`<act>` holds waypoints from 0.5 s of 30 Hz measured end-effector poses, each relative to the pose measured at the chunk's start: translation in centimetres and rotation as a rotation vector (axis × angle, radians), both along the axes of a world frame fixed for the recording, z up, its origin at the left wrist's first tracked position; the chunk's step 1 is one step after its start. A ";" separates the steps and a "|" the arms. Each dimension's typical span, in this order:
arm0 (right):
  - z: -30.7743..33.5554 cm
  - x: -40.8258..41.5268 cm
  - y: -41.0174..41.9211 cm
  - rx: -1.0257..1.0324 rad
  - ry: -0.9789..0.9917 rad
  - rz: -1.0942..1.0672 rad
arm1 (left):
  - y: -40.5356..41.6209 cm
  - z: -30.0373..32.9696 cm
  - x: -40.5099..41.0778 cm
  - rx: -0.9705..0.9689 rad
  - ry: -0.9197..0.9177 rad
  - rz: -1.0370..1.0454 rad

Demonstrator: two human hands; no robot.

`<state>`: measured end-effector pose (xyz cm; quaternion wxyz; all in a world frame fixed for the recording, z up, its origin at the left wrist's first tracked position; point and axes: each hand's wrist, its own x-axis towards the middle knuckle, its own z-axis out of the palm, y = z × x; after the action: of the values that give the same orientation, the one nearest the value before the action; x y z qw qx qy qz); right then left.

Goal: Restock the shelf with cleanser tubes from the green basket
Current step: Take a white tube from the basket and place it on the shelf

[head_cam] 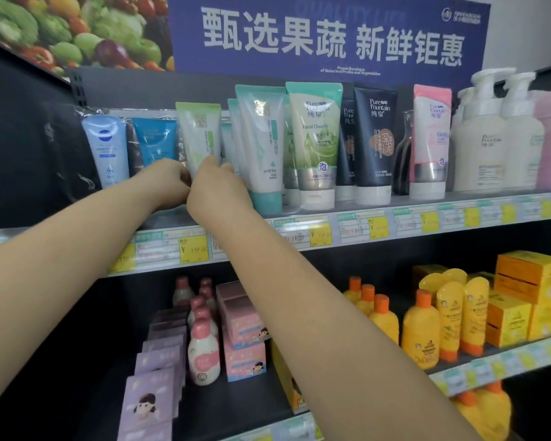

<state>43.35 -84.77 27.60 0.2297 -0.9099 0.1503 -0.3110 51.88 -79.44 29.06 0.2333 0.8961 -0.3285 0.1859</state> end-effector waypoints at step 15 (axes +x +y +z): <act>0.7 2.1 -0.6 -0.052 0.236 -0.041 | 0.0 -0.2 -0.1 0.014 0.001 -0.003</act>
<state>45.49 -85.39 28.34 0.1805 -0.9425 0.1867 -0.2103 51.73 -79.48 28.86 0.2275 0.8973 -0.3310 0.1829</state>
